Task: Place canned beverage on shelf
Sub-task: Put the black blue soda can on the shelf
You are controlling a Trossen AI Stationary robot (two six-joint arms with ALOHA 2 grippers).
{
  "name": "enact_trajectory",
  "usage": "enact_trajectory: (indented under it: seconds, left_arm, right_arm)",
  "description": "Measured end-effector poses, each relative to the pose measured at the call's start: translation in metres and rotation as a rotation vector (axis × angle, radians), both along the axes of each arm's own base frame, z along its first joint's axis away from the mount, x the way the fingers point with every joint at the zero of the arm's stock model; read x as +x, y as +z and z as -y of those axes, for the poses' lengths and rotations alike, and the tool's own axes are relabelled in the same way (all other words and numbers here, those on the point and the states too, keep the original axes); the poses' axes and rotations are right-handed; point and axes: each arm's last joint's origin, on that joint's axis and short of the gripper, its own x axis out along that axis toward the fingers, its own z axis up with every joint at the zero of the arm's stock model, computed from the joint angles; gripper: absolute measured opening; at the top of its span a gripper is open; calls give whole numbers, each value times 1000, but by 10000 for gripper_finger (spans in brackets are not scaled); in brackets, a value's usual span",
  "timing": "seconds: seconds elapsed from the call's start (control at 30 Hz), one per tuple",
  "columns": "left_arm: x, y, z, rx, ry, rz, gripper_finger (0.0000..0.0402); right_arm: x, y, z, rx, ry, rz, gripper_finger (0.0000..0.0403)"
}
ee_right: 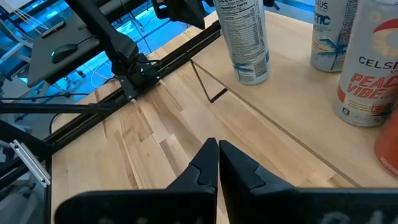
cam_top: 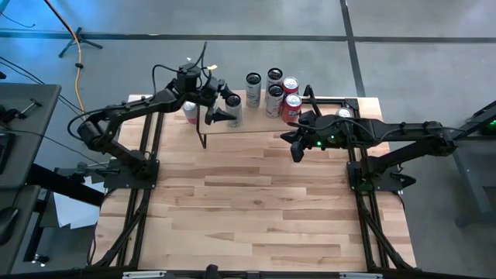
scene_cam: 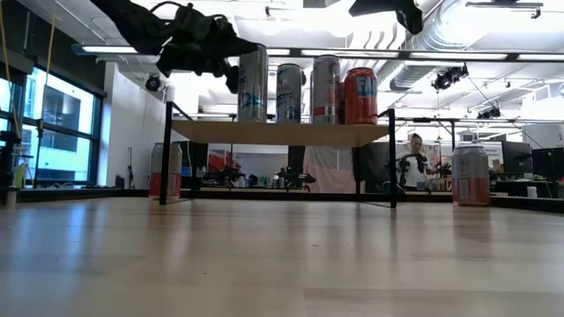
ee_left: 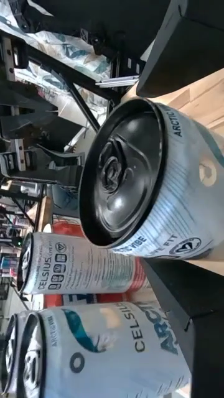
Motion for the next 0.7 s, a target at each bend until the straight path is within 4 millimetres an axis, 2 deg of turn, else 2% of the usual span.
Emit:
enact_trajectory:
  seconds: [0.1,0.2,0.47,0.7]
  left_arm:
    - [0,-1,0,1,3,-1,370]
    - [0,0,-1,3,7,0,335]
    - [1,1,-3,4,80,0,194]
    - [-1,14,1,-29,260,14,194]
  right_arm:
    - [0,0,0,0,0,0,0]
    - [0,0,0,0,-1,0,0]
    - [0,0,0,0,-1,0,0]
    - [0,0,0,-6,1,-2,0]
